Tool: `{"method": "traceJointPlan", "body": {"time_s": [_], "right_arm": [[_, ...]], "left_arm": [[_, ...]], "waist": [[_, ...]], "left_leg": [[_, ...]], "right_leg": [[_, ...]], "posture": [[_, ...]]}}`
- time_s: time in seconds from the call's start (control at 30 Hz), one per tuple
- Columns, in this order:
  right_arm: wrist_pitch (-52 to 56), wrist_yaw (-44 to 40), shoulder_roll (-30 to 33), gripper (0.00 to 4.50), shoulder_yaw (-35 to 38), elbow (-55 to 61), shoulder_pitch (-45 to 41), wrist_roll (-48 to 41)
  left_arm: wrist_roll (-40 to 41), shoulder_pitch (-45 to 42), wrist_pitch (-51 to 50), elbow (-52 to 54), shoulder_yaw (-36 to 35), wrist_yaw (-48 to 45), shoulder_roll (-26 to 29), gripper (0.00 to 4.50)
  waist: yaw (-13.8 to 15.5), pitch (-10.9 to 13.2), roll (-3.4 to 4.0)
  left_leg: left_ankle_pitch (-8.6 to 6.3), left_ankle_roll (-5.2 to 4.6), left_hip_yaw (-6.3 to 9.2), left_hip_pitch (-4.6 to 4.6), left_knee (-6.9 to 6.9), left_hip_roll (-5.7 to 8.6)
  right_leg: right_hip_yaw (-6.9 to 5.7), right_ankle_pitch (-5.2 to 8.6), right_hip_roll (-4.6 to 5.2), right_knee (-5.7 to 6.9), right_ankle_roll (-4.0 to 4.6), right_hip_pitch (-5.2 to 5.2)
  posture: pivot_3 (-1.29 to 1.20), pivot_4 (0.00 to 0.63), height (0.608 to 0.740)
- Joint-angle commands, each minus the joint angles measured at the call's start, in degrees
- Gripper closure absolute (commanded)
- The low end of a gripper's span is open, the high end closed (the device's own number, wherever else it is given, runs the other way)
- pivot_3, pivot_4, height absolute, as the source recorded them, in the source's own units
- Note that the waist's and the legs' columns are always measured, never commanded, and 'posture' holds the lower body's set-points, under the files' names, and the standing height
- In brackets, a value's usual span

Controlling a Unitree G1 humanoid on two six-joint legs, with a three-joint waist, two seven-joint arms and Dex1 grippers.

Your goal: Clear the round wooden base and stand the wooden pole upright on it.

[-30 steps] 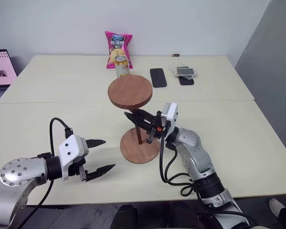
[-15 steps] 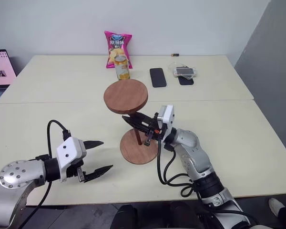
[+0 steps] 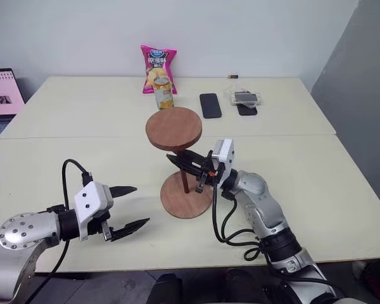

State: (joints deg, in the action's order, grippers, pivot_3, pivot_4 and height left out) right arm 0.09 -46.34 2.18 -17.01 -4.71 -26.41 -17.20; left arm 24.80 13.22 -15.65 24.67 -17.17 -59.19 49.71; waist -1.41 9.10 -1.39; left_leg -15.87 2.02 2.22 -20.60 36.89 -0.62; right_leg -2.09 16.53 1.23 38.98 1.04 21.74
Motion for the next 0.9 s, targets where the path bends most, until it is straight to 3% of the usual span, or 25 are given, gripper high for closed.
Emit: {"method": "traceJointPlan", "body": {"time_s": [0.03, 0.27, 0.47, 0.9], "right_arm": [[5.5, -0.7, 3.0, 4.26, -2.7, -4.3, 2.7, 3.3], [8.7, 0.2, 6.0, 4.26, -4.6, -5.4, 3.5, 5.8], [12.5, 1.9, 7.1, 4.26, -5.6, -3.5, 3.0, 5.4], [20.1, 3.4, 9.7, 4.26, -6.9, -2.8, 2.4, 5.8]], "left_arm": [[0.8, -1.0, 0.4, 1.3, -0.2, 0.3, -0.3, 0.00], [1.2, -2.3, -0.5, 2.7, 0.0, 0.7, -0.2, 0.00], [1.2, -3.3, -1.2, 3.4, 0.7, 1.2, -0.1, 0.00], [0.7, -3.3, -0.9, 3.1, 1.2, 1.7, -0.2, 0.00]], "waist": [[0.0, -0.1, 0.03], [0.0, -0.4, 0.15], [0.0, -0.7, 0.25], [0.0, -1.1, 0.51]], "left_leg": [[0.00, 0.00, 0.00, 0.02, 0.00, 0.00], [-0.01, -0.02, 0.00, 0.04, -0.01, 0.01], [-0.17, -0.12, -0.02, 0.70, -0.13, 0.01], [-0.22, -0.11, -0.01, 0.75, -0.18, 0.01]], "right_leg": [[0.00, 0.01, 0.00, 0.00, -0.01, -0.02], [0.01, 0.05, 0.00, -0.04, -0.09, -0.05], [0.05, 0.30, 0.02, -0.15, -0.22, -0.62], [0.06, 0.42, 0.02, -0.17, -0.17, -0.59]], "posture": [[0.00, 0.150, 0.740], [0.00, 0.150, 0.740], [0.00, 0.150, 0.740], [0.00, 0.150, 0.740]]}}
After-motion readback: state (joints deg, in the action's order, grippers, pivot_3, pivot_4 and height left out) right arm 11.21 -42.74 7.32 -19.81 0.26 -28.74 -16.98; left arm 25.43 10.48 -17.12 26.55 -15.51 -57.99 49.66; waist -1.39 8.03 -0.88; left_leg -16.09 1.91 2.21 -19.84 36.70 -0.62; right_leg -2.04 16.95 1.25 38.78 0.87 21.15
